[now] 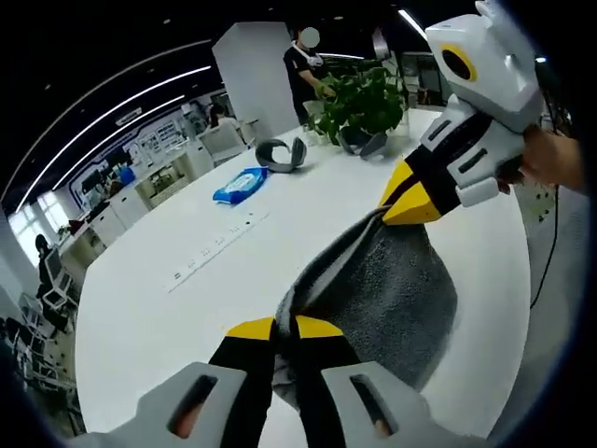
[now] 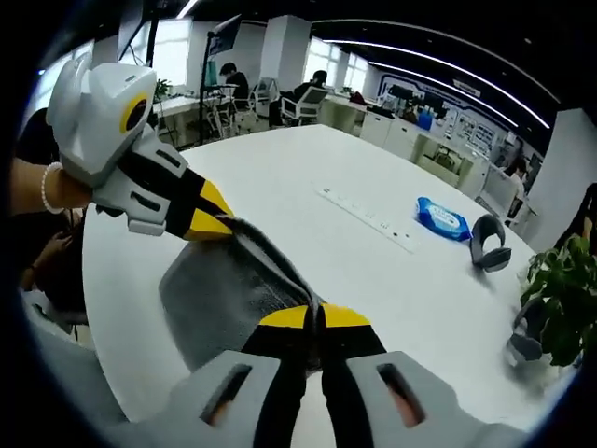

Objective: Fold the towel on the table until its edges align and the towel forms a compact rectangular stack.

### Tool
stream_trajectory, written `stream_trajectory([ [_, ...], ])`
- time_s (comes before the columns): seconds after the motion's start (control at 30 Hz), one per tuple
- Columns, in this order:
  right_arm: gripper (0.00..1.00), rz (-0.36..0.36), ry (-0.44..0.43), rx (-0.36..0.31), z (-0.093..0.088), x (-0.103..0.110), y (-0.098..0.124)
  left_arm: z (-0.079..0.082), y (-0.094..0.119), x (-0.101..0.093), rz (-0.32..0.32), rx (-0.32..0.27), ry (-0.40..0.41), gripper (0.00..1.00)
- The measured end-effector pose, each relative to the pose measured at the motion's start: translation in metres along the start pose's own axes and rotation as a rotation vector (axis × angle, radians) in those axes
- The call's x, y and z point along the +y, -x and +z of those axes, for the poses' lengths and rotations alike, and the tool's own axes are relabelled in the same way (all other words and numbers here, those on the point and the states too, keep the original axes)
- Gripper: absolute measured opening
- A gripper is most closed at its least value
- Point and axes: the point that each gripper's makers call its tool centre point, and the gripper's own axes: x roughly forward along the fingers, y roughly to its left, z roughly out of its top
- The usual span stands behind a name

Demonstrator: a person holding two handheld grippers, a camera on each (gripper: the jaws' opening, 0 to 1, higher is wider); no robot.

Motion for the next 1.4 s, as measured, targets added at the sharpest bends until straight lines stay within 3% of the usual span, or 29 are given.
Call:
stream_trajectory([
  [0.1,0.01,-0.013,0.004,-0.023,0.010,-0.005,0.003,0.007,0.004,0.005,0.010,-0.021,0.005,0.06],
  [0.27,0.01,-0.009,0.006,-0.001,0.005,-0.013,-0.018,-0.002,-0.020,0.009,0.002,0.011,0.003,0.06],
  [0.67,0.01,0.011,-0.005,0.113,-0.037,-0.025,-0.087,-0.041,-0.078,0.009,-0.032,0.133,0.001,0.07],
  [0.87,0.01,0.024,-0.012,0.158,-0.058,-0.020,-0.106,-0.063,-0.098,0.006,-0.051,0.177,0.011,0.07],
  [1.1,0.01,0.043,-0.001,0.197,-0.073,-0.020,-0.126,-0.073,-0.115,0.007,-0.087,0.150,0.018,0.07],
  [1.17,0.01,0.045,-0.001,0.199,-0.075,-0.021,-0.130,-0.073,-0.116,0.006,-0.113,0.154,0.116,0.07],
  [1.23,0.01,0.051,-0.008,0.200,-0.075,-0.022,-0.132,-0.073,-0.118,0.008,-0.126,0.158,0.165,0.06],
  [1.4,0.00,0.043,-0.021,0.174,-0.071,-0.028,-0.139,-0.072,-0.124,0.013,-0.121,0.141,0.162,0.06],
])
